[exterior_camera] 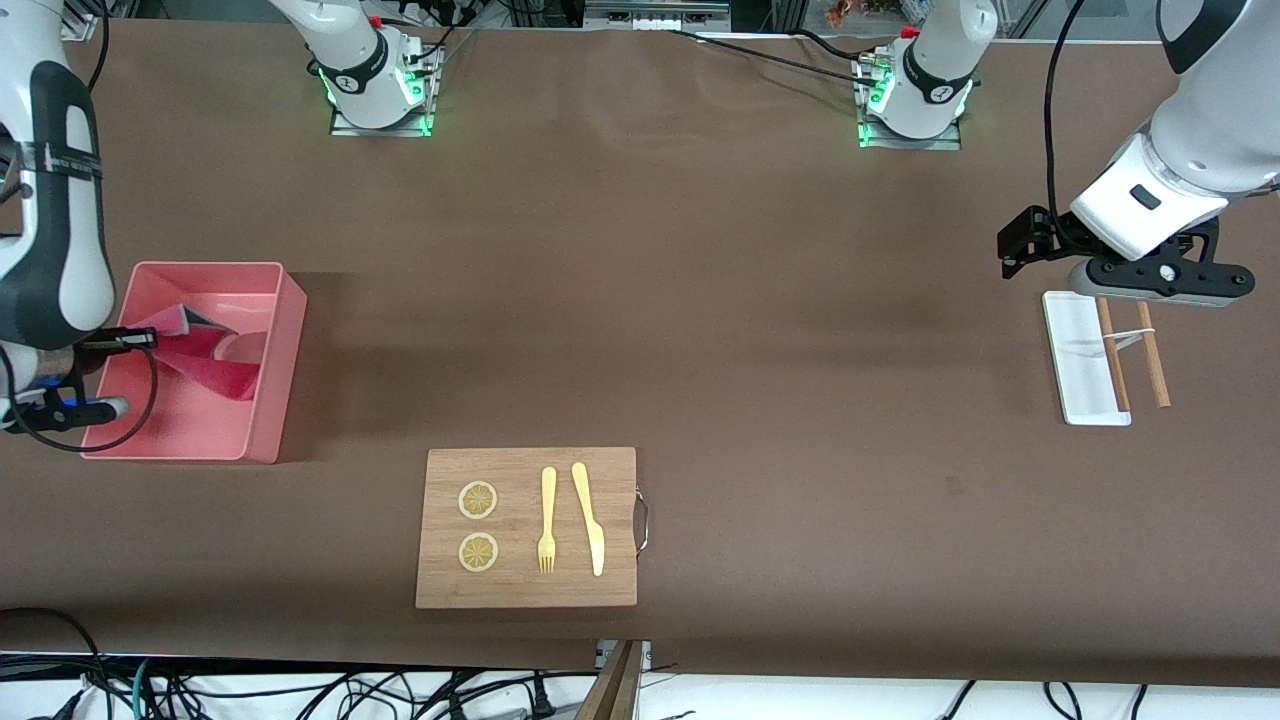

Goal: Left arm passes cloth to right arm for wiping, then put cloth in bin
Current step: 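Move the cloth over the pink bin with the right gripper, then open the right gripper to drop the cloth into the bin and raise it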

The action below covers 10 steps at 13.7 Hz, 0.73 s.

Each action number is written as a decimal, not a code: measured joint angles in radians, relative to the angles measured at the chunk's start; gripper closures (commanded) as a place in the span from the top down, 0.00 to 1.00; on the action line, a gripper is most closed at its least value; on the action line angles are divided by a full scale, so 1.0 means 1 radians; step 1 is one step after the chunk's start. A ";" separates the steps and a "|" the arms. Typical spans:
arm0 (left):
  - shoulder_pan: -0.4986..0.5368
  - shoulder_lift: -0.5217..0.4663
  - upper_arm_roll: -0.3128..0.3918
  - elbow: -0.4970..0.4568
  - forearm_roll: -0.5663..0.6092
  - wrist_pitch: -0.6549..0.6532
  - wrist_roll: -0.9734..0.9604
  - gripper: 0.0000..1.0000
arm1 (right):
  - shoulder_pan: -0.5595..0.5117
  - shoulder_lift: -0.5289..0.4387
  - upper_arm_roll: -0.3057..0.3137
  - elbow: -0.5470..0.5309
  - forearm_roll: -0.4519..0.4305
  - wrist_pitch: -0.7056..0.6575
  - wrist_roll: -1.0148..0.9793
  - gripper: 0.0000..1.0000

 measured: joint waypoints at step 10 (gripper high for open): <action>0.000 0.000 0.000 0.000 0.000 0.000 0.000 1.00 | -0.011 0.070 0.000 -0.184 0.058 0.377 -0.001 1.00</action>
